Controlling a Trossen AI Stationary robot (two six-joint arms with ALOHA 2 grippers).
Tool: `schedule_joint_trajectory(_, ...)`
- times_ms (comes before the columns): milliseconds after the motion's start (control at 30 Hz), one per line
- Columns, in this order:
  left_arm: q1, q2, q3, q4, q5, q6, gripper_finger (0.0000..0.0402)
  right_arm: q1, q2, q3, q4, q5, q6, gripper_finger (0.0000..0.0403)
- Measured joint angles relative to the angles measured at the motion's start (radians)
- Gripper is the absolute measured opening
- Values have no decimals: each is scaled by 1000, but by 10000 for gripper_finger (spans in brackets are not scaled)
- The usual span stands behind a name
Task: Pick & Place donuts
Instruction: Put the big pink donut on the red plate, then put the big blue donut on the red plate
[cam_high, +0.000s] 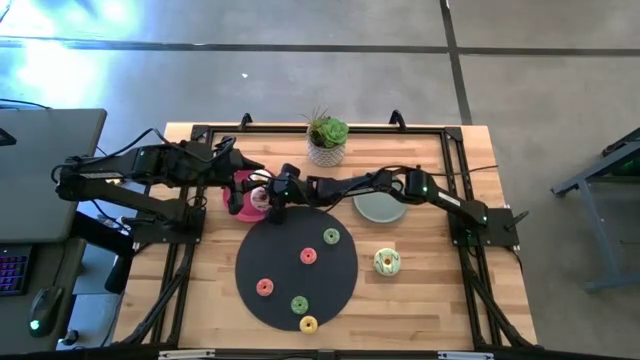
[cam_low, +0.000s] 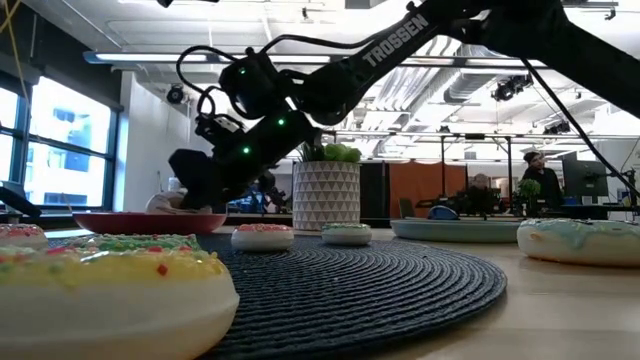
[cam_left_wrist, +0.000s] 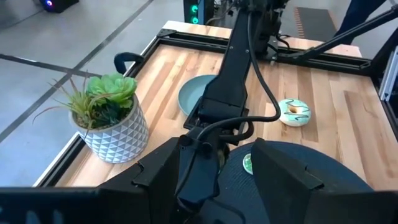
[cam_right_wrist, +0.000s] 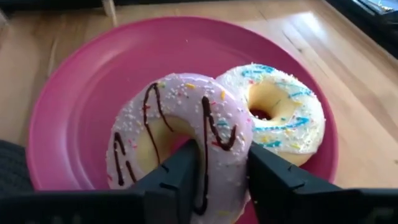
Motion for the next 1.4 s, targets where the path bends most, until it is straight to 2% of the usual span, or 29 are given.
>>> schedule_joint_trajectory(300, 0, 0, 0, 1, 0, -1, 190, 1, -59, 0, -78, -3, -21, 182)
schedule_joint_trajectory(433, 0, 0, 0, 0, 0, -1, 190, 1, -86, 0, -133, -8, -22, 185)
schedule_joint_trajectory(600, 0, 0, 0, 0, 2, -1, 190, 11, -153, 0, -255, -115, -21, 174)
schedule_joint_trajectory(900, -1, 0, 0, -49, 13, -1, 190, 116, -355, 0, -758, -144, -42, 139)
schedule_joint_trajectory(1033, -1, 1, -7, -57, 23, -23, 190, 182, -438, 0, -1059, -167, 52, 142)
schedule_joint_trajectory(1200, 0, 0, -7, -55, 29, -41, 190, 283, -483, 0, -1394, -172, 217, 168)
schedule_joint_trajectory(1267, 0, 0, -7, -57, 36, -50, 190, 329, -480, -2, -1470, -164, 249, 182)
schedule_joint_trajectory(1333, 0, 0, -7, -56, 37, -52, 190, 370, -480, -23, -1475, -152, 305, 195)
schedule_joint_trajectory(1400, 0, 0, -7, -58, 38, -52, 190, 405, -481, -59, -1474, -187, 351, 206)
